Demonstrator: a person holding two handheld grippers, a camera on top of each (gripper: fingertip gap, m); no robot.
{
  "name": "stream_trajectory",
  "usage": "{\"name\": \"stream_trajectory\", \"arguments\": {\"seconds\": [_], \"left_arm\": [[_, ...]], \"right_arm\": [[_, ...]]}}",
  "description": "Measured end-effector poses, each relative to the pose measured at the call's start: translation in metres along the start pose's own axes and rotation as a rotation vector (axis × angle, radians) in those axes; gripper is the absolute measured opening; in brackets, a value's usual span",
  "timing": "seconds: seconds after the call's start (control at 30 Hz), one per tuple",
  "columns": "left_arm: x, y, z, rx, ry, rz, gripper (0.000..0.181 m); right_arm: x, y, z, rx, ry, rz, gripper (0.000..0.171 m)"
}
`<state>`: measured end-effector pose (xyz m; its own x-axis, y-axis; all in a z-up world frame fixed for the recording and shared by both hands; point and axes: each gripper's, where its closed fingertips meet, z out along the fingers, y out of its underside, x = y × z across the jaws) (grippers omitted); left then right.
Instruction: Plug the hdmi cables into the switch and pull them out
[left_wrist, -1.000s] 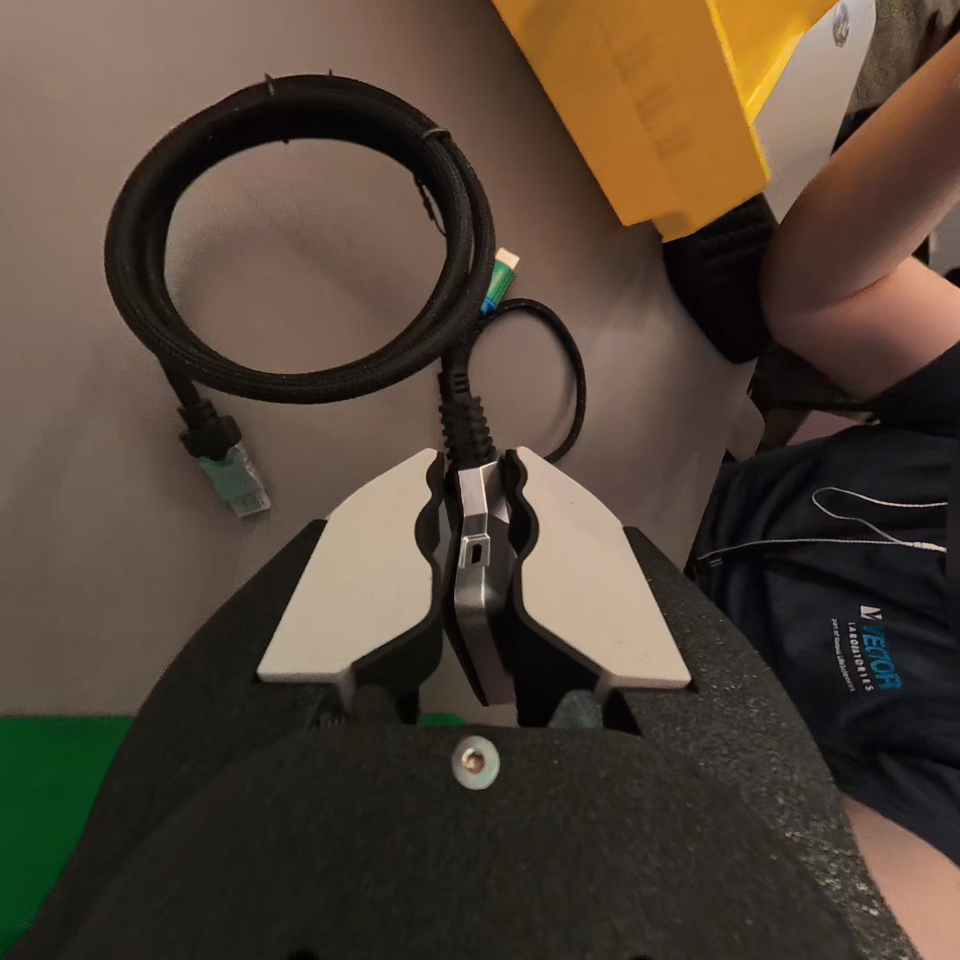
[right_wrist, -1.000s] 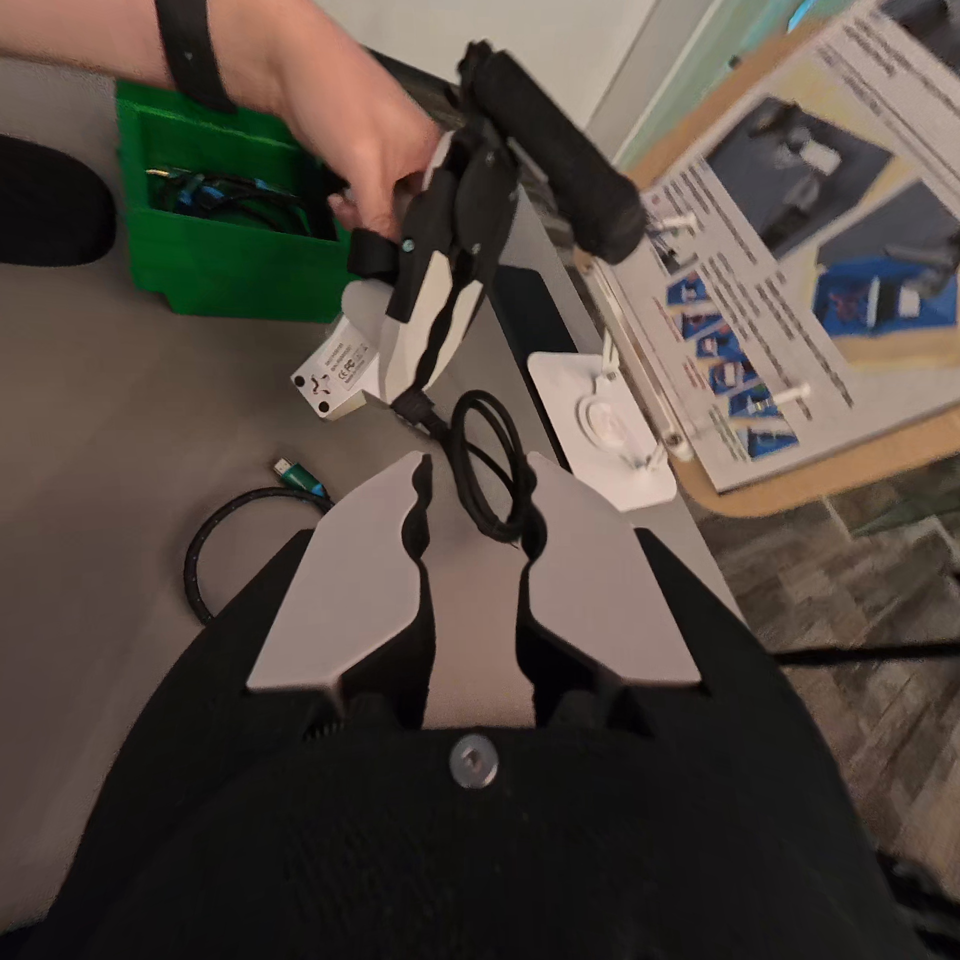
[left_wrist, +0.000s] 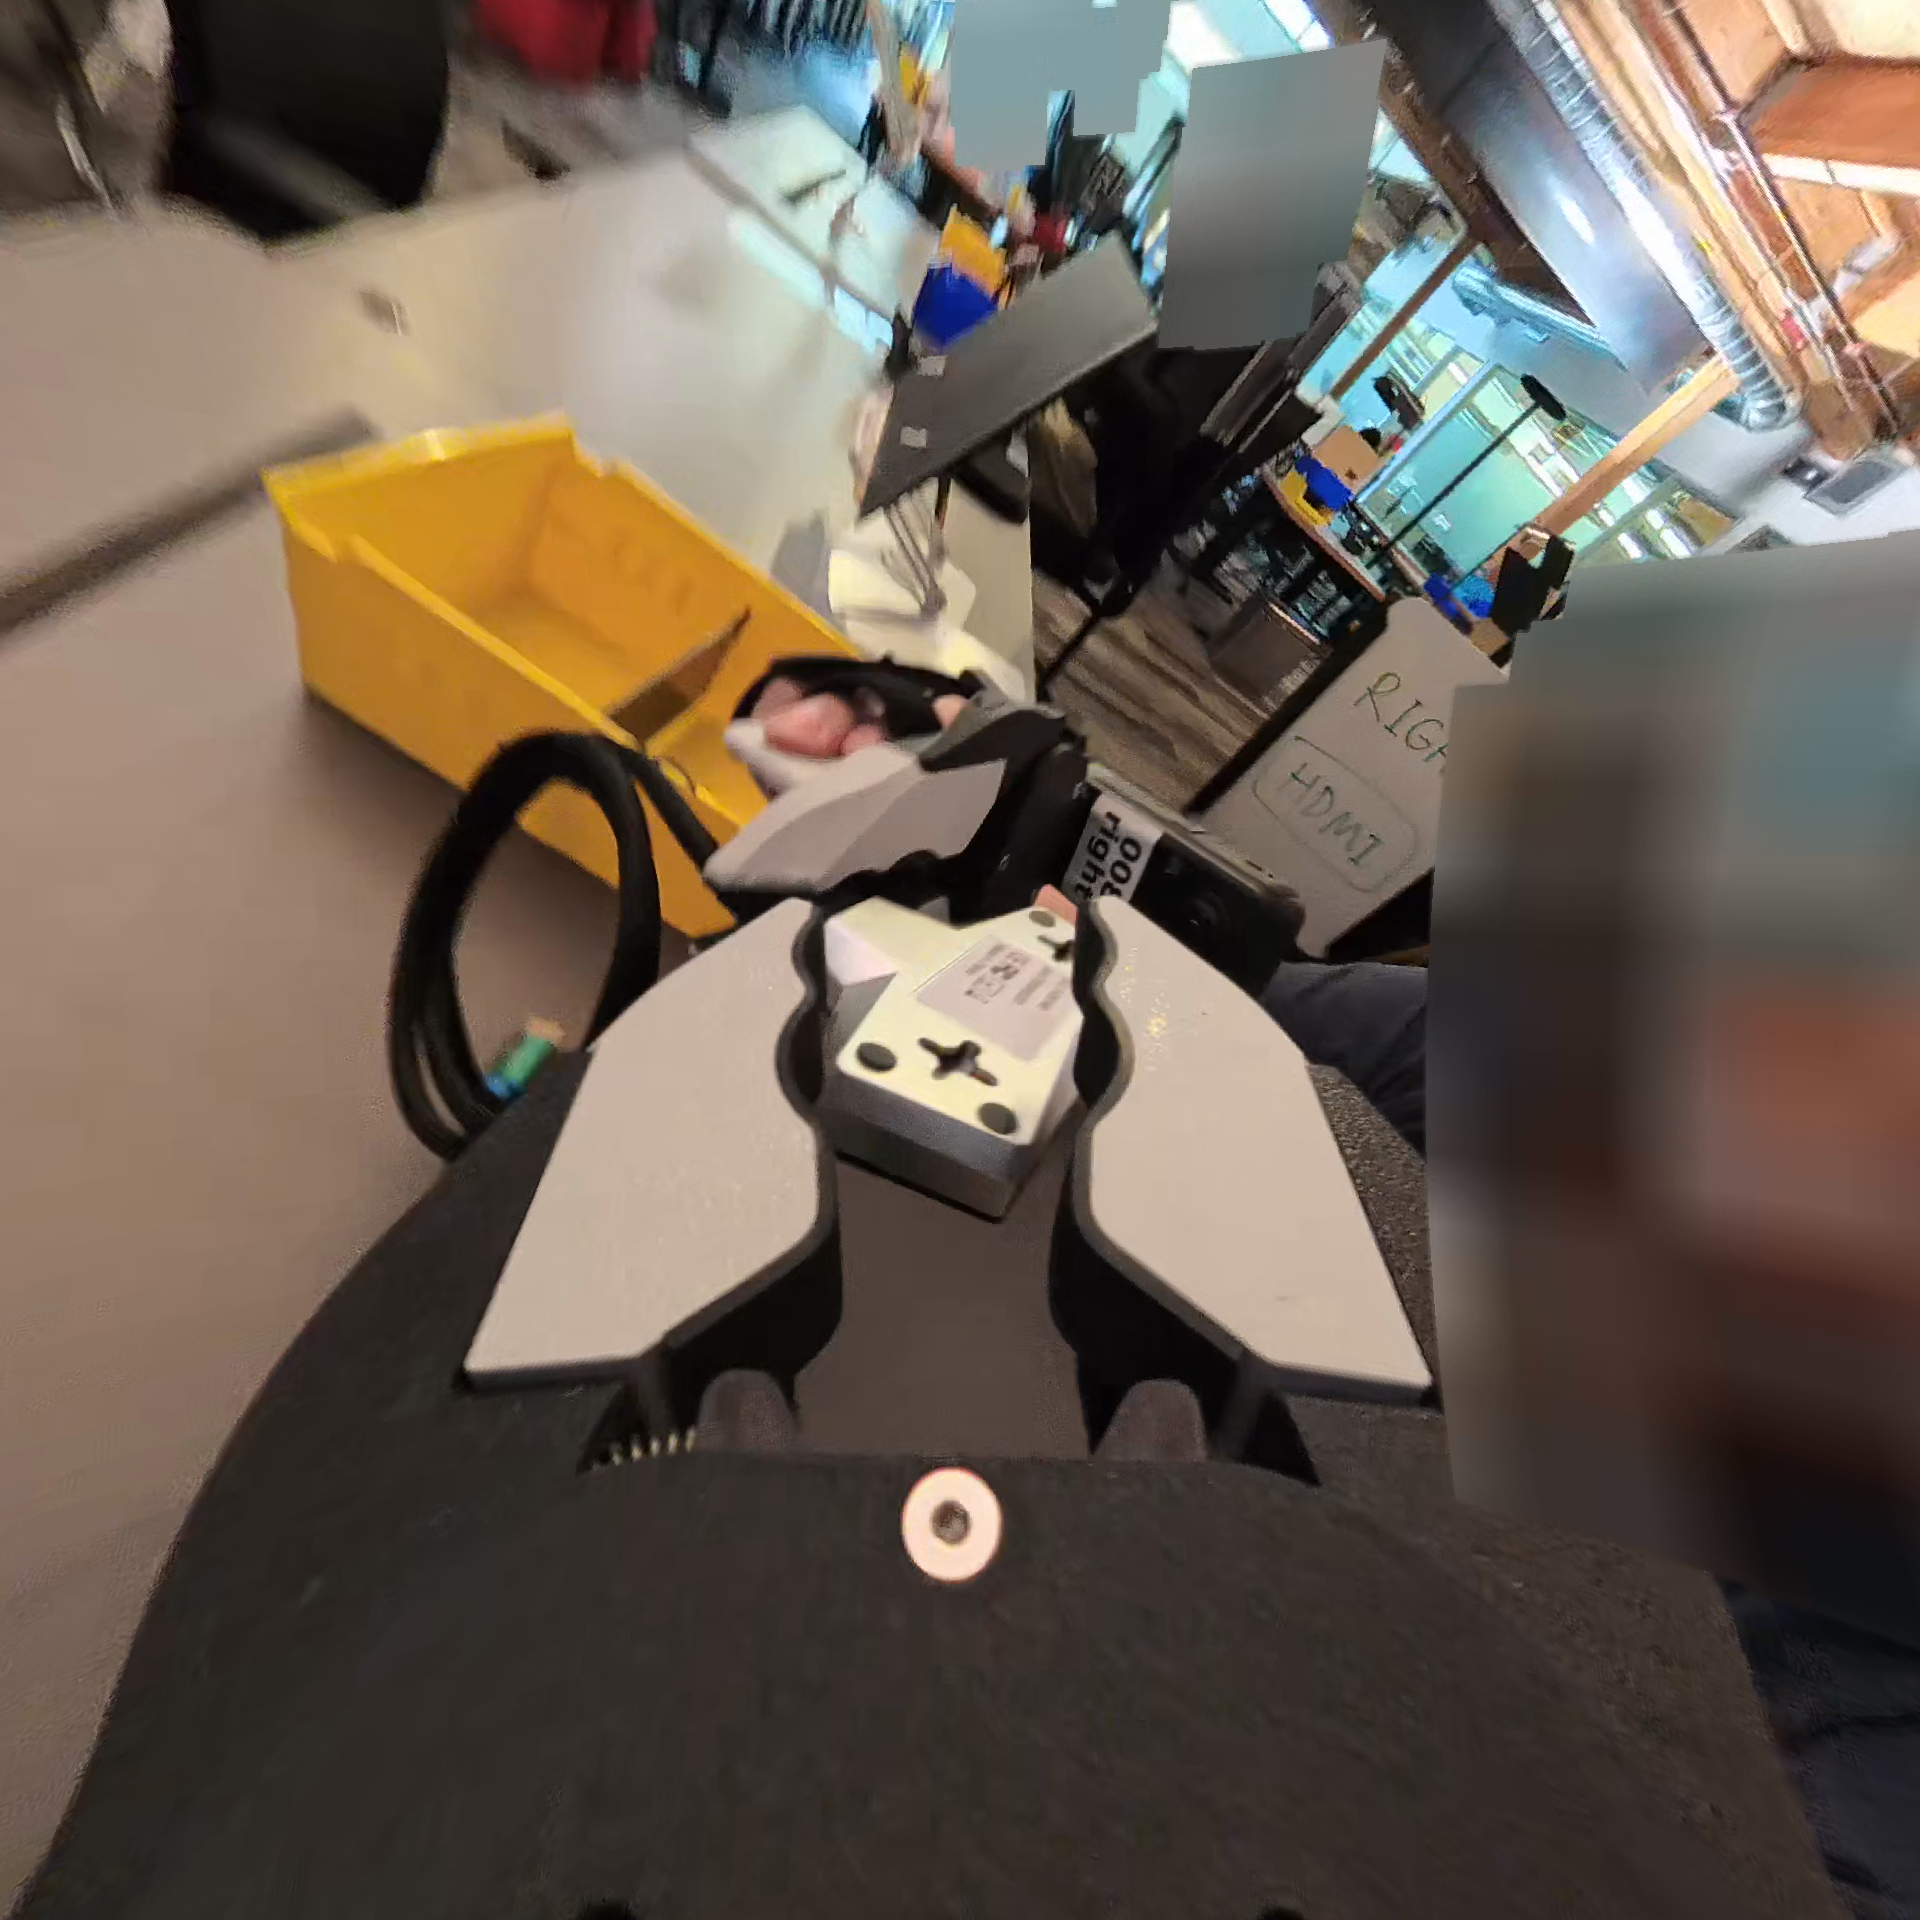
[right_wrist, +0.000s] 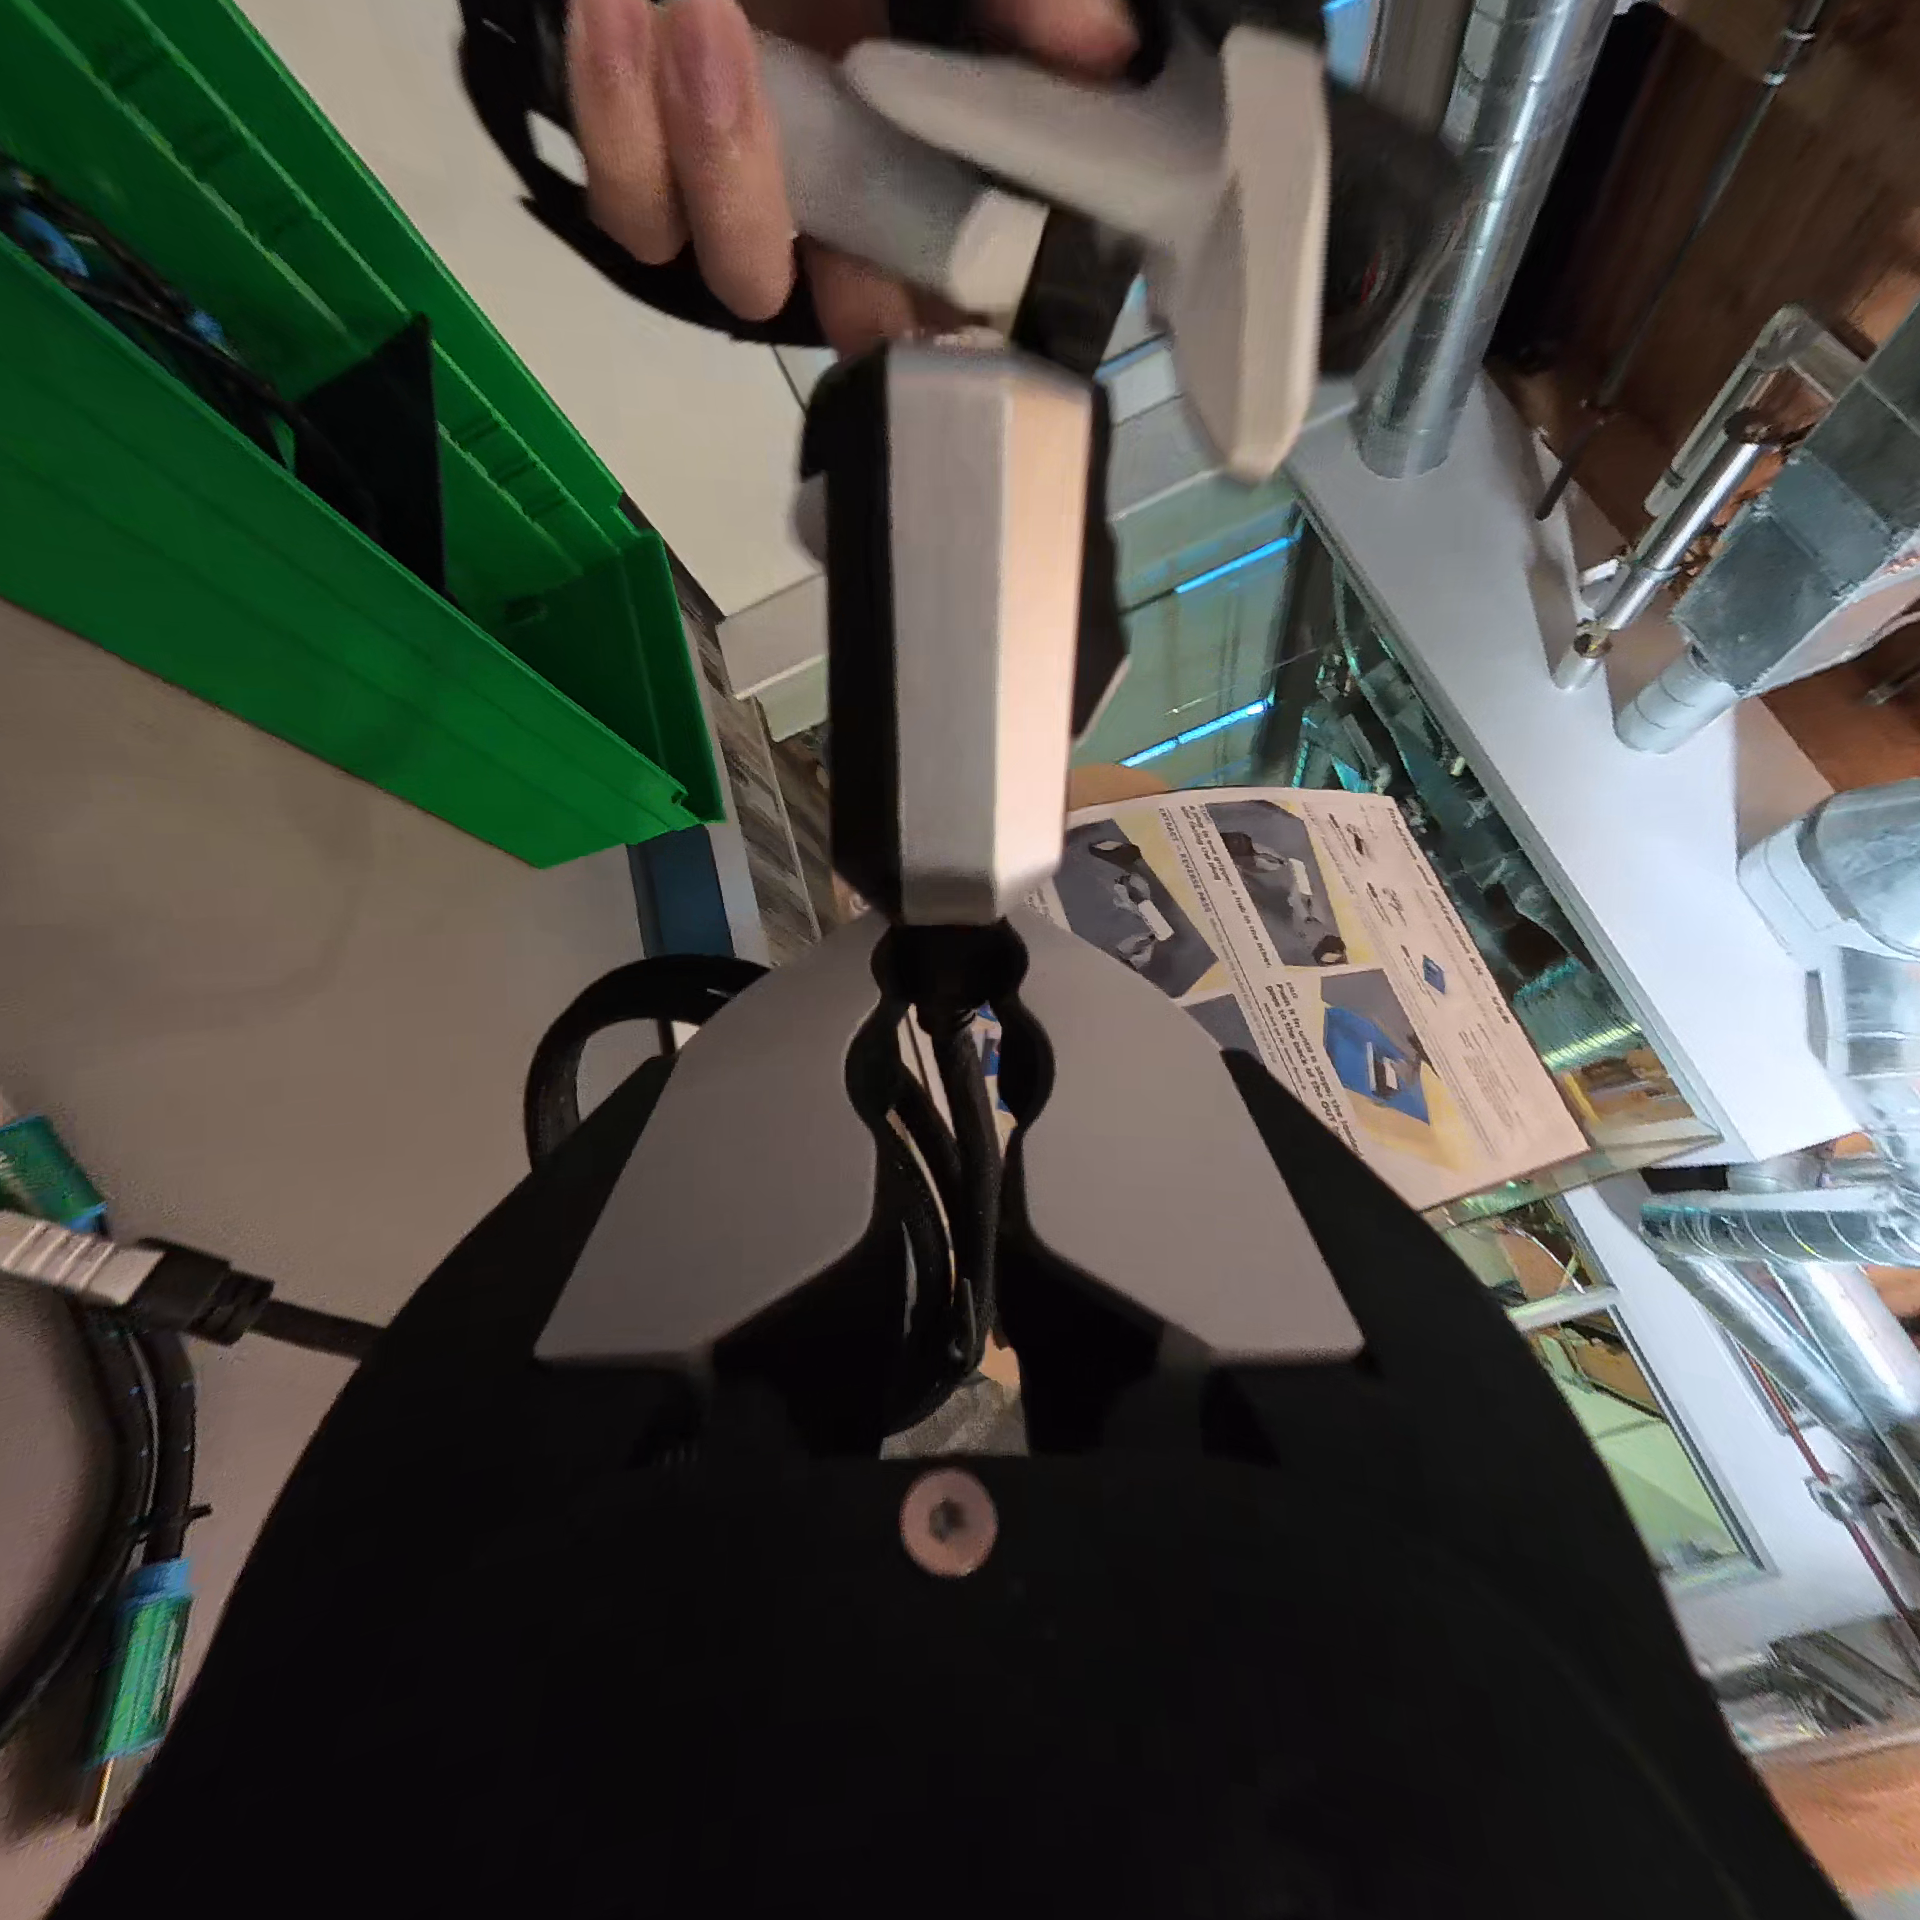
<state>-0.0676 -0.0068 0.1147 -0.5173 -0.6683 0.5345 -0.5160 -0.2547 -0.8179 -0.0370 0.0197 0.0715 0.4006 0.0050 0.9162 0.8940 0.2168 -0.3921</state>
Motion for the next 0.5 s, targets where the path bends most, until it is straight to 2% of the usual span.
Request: {"name": "stream_trajectory", "arguments": {"seconds": [0.1,0.17,0.27,0.33,0.5], "left_arm": [[0.020,-0.008,-0.022,0.108,-0.002,0.209,0.059],[0.029,-0.004,-0.034,0.181,-0.014,0.358,0.055],[0.029,0.005,-0.042,0.286,-0.141,0.604,0.045],[0.026,0.021,-0.037,0.238,-0.223,0.733,0.047],[0.026,0.046,-0.013,0.155,-0.323,0.915,0.052]], "right_arm": [[-0.002,-0.004,-0.003,0.046,-0.071,0.071,0.013],[-0.002,-0.007,-0.006,0.095,-0.118,0.151,0.013],[-0.004,-0.014,-0.009,0.176,-0.179,0.256,0.013],[-0.008,-0.021,-0.011,0.225,-0.228,0.309,0.013],[-0.026,-0.044,-0.011,0.347,-0.348,0.396,0.013]]}}
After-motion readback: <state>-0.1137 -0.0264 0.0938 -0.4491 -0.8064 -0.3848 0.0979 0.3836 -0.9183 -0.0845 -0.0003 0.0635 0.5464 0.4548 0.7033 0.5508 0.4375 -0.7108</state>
